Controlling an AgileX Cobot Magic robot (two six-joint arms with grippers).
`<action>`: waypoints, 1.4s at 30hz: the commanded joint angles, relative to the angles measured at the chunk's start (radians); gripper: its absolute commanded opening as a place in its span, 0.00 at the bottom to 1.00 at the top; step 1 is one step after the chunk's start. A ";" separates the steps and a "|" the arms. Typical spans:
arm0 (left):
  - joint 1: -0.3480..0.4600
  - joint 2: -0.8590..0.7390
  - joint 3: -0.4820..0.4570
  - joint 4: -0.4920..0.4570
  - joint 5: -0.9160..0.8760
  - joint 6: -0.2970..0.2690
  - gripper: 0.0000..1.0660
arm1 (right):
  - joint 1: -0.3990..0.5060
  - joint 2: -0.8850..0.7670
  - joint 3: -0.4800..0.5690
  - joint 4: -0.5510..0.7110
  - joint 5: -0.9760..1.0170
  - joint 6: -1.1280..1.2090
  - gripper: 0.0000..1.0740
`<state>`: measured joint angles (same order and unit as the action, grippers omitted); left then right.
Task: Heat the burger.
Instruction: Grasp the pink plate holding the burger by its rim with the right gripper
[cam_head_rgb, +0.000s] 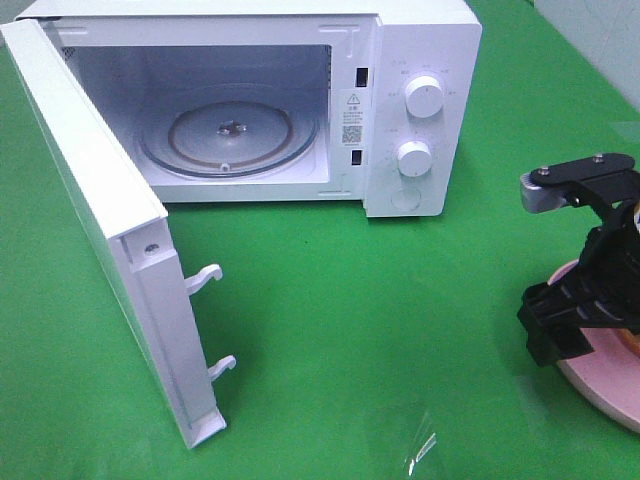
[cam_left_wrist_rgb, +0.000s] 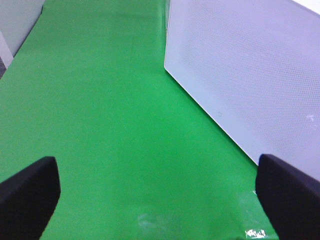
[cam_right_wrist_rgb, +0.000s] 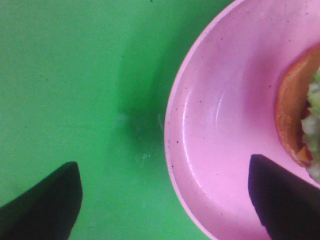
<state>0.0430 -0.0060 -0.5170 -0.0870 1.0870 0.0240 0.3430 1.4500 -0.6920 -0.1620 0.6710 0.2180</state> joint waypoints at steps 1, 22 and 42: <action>-0.004 -0.015 0.000 -0.003 -0.017 -0.001 0.92 | -0.005 0.043 0.023 -0.004 -0.073 0.020 0.79; -0.004 -0.015 0.000 -0.003 -0.017 -0.001 0.92 | -0.005 0.268 0.026 -0.057 -0.242 0.129 0.78; -0.004 -0.015 0.000 -0.003 -0.017 -0.001 0.92 | -0.005 0.331 0.027 -0.111 -0.242 0.167 0.51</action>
<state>0.0430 -0.0060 -0.5170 -0.0870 1.0870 0.0240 0.3430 1.7570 -0.6740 -0.2600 0.4200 0.3620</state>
